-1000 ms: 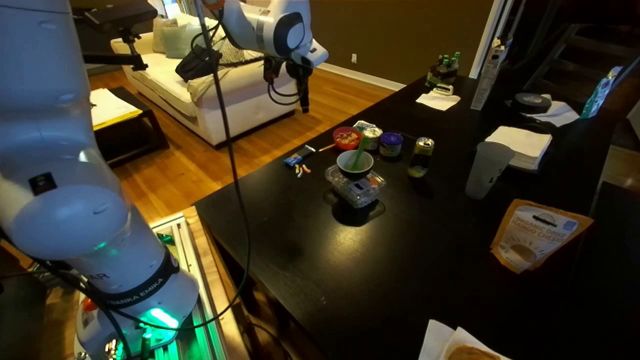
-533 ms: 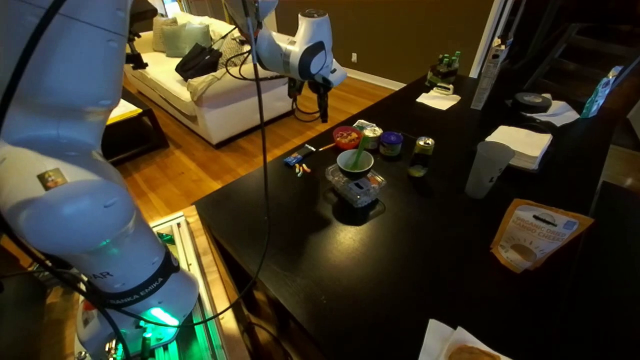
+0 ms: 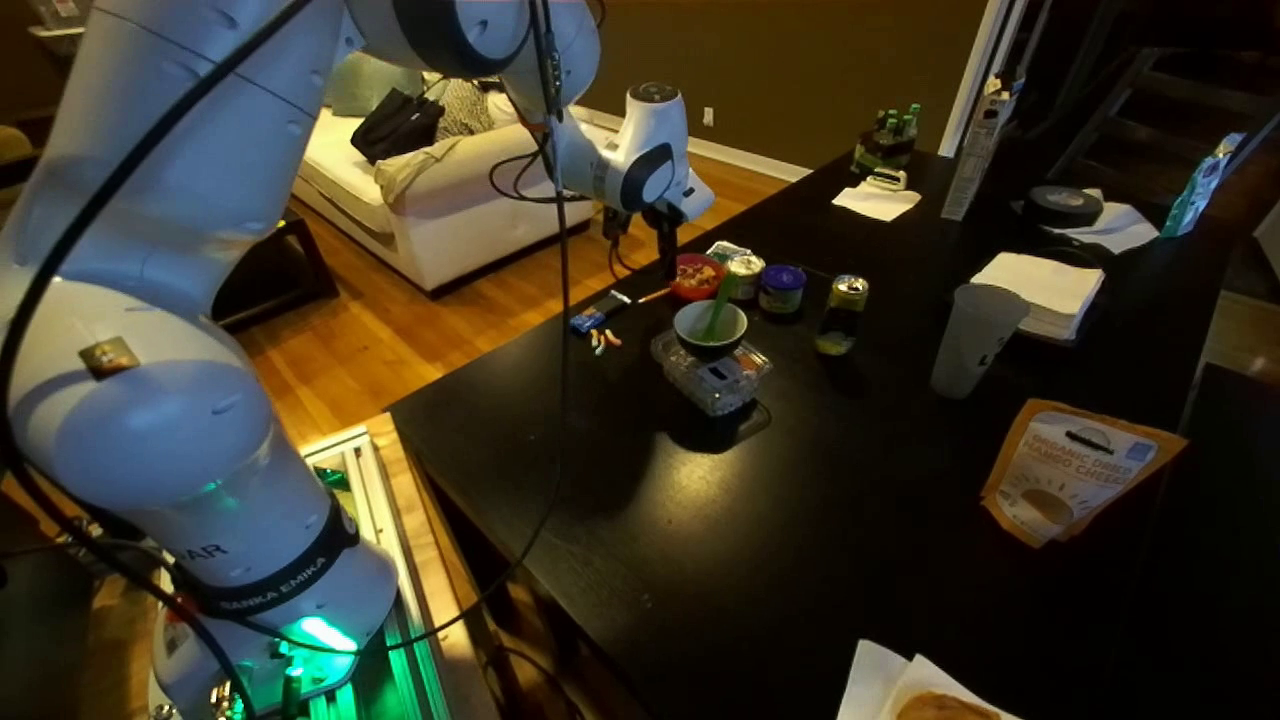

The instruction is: Put the red bowl on the right side of the clear object

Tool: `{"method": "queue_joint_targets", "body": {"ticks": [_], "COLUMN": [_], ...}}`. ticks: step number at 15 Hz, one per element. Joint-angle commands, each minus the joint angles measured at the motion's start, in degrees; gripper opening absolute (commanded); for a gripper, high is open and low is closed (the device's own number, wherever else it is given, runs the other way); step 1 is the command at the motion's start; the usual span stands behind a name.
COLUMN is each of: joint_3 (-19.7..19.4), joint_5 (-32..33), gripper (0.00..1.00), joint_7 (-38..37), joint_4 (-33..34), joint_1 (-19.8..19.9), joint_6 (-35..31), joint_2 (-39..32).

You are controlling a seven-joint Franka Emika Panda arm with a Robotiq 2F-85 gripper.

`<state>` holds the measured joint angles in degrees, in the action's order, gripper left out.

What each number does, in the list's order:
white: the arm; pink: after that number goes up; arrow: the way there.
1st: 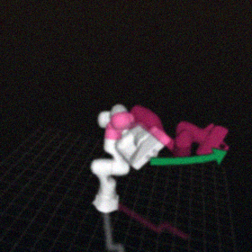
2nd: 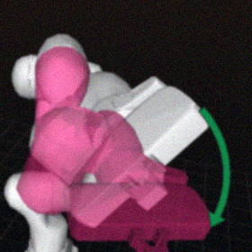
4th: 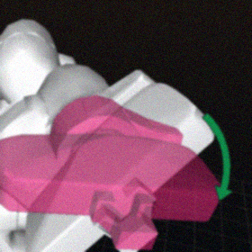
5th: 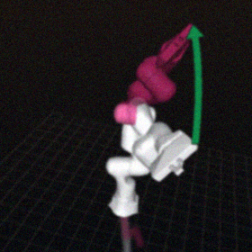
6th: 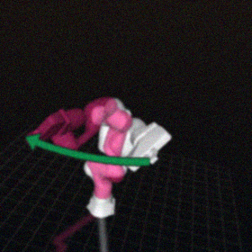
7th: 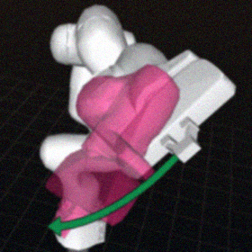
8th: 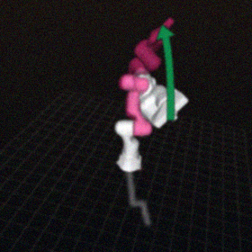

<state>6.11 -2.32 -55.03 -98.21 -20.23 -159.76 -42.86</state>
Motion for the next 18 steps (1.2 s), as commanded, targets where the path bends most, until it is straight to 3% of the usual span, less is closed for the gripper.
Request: {"method": "queue_joint_targets", "body": {"ticks": [1, 7, 8, 9, 12, 18], "joint_3": [-2.7, -2.4, -2.4, -2.9, -4.4, -7.0], "joint_5": [-2.4, -6.4, -7.0, -7.1, -7.0, -6.6], "gripper": [1.00, 1.00, 0.96, 0.77, 0.63, 0.19], "joint_7": [-0.5, -1.1, -1.2, -1.5, -3.0, -4.9], "joint_4": [5.1, 10.8, 11.6, 12.2, 13.4, 12.1], "joint_1": [-2.2, -2.6, -2.7, -3.3, -4.6, -4.7], "joint_6": [-0.3, -2.2, -2.5, -2.8, -2.5, -1.7], "joint_2": [-5.1, -10.9, -11.5, -12.1, -12.7, -10.7]}}
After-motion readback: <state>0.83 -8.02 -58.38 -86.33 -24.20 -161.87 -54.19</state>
